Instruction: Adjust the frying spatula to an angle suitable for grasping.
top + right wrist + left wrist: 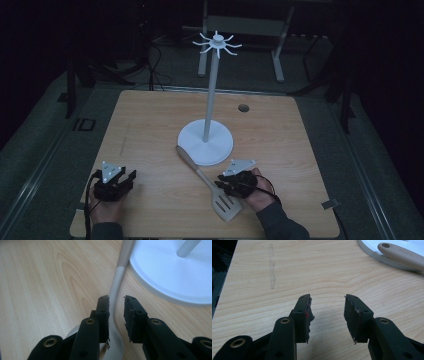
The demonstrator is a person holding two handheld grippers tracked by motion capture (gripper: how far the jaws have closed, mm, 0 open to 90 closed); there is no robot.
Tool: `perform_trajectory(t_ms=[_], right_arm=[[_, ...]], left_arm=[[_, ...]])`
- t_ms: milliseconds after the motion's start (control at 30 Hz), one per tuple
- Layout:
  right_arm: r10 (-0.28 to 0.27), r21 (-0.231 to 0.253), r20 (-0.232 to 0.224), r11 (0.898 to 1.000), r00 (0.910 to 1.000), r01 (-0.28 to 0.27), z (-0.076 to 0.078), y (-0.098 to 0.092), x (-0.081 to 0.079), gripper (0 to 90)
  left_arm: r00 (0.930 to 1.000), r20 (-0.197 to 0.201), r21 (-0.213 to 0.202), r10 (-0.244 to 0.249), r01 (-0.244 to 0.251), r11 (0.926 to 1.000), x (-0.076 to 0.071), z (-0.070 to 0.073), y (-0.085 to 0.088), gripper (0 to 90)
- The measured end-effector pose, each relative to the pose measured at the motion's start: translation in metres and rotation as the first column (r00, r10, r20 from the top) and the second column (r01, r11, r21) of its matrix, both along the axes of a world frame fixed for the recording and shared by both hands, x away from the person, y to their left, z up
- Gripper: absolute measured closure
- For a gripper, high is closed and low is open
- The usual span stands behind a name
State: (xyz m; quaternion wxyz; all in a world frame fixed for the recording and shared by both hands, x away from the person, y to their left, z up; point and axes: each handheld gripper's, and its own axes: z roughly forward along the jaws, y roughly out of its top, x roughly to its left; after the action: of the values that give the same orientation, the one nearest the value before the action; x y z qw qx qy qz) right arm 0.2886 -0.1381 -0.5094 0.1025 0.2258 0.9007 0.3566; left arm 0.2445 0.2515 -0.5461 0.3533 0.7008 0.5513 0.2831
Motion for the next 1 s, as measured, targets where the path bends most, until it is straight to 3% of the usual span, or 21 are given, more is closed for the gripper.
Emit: perform_trajectory(t_ms=[500,933,1000], right_arm=[[-0.027,-0.095,-0.040,0.995,0.9988,0.023,0.000,0.031,0.031,67.4],[-0.031,-0.167,-0.090,0.986,0.9954,0.016,-0.019,0.064,0.048,62.4],[-0.043,-0.160,-0.121,0.987,0.9917,0.023,-0.024,0.067,0.053,62.5]], left_arm=[[1.0000,-0.001,0.001,0.002,-0.002,1.0000,0.000,0.000,0.000,56.7],[1.0000,0.001,0.003,0.006,-0.006,1.0000,0.000,0.000,0.001,56.5],[1.0000,0.001,0.003,0.006,-0.006,1.0000,0.000,0.000,0.001,56.5]])
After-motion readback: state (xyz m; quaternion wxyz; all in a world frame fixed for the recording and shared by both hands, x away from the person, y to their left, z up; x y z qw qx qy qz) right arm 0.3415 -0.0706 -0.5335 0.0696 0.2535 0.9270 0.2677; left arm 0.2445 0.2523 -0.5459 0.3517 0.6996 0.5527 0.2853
